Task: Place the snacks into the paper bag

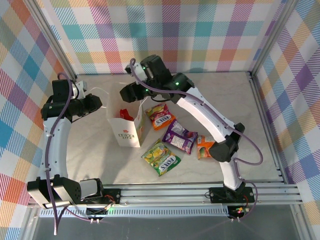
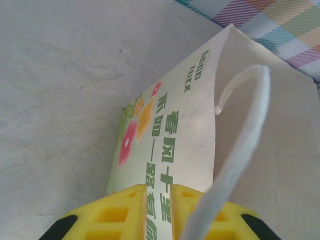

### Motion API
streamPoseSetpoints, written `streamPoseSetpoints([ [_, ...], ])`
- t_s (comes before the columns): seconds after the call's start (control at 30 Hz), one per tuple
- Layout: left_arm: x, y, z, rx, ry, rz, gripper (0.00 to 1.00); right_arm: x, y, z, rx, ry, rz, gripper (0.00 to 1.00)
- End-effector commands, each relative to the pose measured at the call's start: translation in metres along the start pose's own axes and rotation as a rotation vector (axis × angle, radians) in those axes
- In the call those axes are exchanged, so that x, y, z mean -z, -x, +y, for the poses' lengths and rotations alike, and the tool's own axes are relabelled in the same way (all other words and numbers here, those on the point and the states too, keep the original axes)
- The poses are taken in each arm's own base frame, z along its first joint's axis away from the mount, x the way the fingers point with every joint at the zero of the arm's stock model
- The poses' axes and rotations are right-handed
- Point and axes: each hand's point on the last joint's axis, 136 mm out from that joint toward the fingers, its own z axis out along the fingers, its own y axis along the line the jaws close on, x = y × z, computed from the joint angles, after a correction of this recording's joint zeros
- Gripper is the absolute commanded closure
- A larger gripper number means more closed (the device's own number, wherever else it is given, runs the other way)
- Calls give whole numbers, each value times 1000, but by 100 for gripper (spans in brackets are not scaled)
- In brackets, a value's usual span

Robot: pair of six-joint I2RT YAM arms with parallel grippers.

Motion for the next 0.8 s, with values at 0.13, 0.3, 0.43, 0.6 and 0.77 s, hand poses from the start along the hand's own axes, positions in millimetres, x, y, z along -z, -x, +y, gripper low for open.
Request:
streamPoseSetpoints([
  [0.13, 18, 8, -10, -10, -27, -23, 76, 65, 26, 15, 60, -54, -119, 39],
  [0.3, 17, 10, -5, -10, 7, -6, 73, 93, 22, 7, 72, -135, -145, 37],
  [0.43, 20, 14, -8, -19, -1, -15, 72, 115, 13, -2, 79, -205, -163, 35],
  [0.6, 23, 19, -14, -18, -24, -28, 71, 137, -10, -20, 72, -309, -172, 33],
  [0.77, 25, 21, -20, -22, -44, -33, 71, 153, -37, -41, 50, -413, -153, 32],
])
